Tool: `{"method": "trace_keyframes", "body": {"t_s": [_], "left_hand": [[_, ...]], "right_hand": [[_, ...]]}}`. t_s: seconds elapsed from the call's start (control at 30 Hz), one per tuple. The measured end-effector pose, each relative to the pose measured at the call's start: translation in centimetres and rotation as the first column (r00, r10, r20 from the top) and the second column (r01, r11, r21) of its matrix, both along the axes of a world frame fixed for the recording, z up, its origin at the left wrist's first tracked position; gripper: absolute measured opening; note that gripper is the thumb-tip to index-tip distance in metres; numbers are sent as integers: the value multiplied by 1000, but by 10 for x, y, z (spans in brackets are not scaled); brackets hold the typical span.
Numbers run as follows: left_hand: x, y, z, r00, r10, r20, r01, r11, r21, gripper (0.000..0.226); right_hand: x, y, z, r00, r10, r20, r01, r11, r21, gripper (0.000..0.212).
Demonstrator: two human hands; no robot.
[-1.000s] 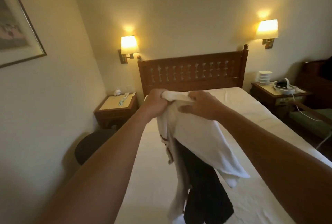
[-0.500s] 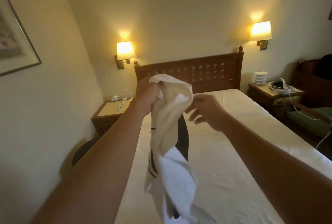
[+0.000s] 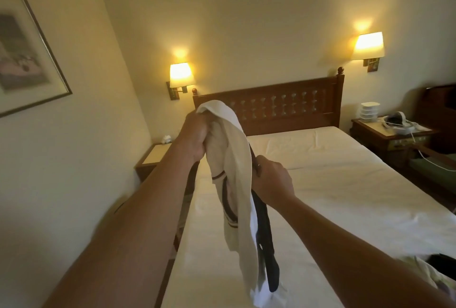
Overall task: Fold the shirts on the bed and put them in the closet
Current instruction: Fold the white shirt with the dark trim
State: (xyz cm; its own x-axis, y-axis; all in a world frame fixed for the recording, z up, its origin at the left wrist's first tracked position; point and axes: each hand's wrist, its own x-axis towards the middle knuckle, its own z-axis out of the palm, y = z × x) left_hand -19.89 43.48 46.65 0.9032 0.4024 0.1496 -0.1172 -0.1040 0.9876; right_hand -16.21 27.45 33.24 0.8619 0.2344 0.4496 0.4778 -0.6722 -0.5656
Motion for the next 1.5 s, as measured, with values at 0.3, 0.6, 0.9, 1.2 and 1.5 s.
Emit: {"method": "trace_keyframes", "body": {"t_s": [0.3,0.6,0.9,1.2,1.5], "left_hand": [[-9,53,-33,908,120,-402,160,787,596,29],[0,-70,-97,932,-141,-334,315,772,552,30],[6,-121,-102,992,75,-98,17,706,708,20],[-22,-132,-58,986,31,-161,81,760,645,42],[-139,-51,-48,951,223,-212,192,108,975,22]], "right_hand": [[15,-30,29,996,23,-92,24,876,482,13],[26,-67,39,986,139,88,-123,978,-169,33],[46,-150,24,959,283,-28,-266,857,-442,14],[29,-176,-16,987,150,-58,-161,906,-392,10],[-30,-180,-32,994,-59,-94,15,910,-414,4]]}}
